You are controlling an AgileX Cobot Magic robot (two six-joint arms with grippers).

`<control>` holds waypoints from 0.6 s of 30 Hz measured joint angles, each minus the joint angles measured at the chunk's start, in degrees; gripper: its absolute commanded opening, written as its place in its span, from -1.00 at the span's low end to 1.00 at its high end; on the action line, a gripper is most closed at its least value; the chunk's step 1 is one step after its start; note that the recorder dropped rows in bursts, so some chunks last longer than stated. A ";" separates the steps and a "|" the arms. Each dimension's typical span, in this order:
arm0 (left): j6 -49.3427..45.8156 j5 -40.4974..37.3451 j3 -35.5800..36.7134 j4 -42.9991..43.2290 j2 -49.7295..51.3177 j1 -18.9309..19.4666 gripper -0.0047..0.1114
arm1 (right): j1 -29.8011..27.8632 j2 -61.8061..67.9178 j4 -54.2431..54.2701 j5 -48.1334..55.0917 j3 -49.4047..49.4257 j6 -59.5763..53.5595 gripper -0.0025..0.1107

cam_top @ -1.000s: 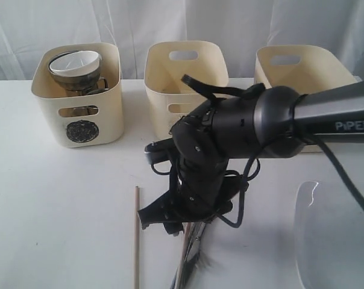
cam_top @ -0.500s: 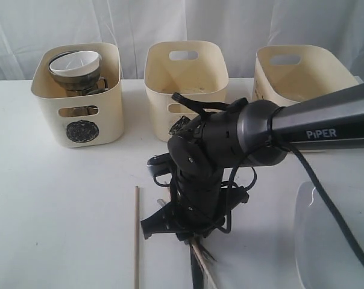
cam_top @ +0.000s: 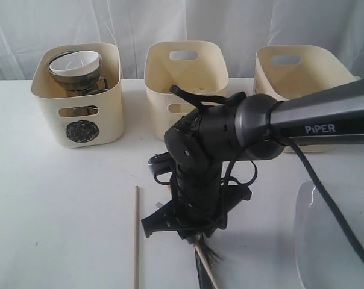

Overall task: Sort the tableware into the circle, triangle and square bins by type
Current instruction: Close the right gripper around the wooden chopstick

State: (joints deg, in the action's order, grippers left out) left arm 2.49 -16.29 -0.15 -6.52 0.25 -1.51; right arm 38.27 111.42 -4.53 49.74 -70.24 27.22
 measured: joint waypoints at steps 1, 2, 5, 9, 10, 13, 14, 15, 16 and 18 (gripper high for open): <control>0.00 0.00 0.00 0.00 0.00 0.00 -0.92 | 0.00 0.00 0.00 0.47 -0.45 0.00 -0.41; 0.00 0.00 0.00 0.00 0.00 0.00 -0.92 | 0.00 0.00 0.00 1.03 -0.94 0.00 -0.41; 0.00 0.00 0.00 0.00 0.00 0.00 -0.92 | 0.00 0.00 0.00 2.22 -1.93 0.00 -0.41; 0.00 0.00 0.00 0.00 0.00 0.00 -0.92 | 0.00 0.00 0.19 2.78 -2.13 0.00 -0.41; 0.00 0.00 0.00 0.00 0.00 0.00 -0.92 | 0.00 0.00 0.68 2.87 -2.13 0.00 -0.41; 0.00 0.00 0.00 0.00 0.00 0.00 -0.92 | 0.00 0.00 2.40 2.74 -2.13 0.00 -0.41; 0.00 0.00 0.00 0.00 0.00 0.00 -0.92 | 0.00 0.00 2.90 2.43 -2.13 -0.11 -0.41; 0.00 0.00 0.00 0.00 0.00 0.00 -0.92 | 0.00 0.00 3.50 2.00 -2.13 -0.62 -0.41; 0.00 0.00 0.00 0.00 0.00 0.00 -0.92 | 0.00 0.00 4.11 1.59 -2.13 -1.21 -0.41; 0.00 0.00 0.00 0.00 0.00 0.00 -0.92 | 0.00 0.00 4.53 1.36 -2.13 -1.96 -0.41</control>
State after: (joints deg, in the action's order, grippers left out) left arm 2.49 -16.29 -0.15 -6.52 0.25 -1.51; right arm 38.27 111.42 0.00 51.09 -72.37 25.25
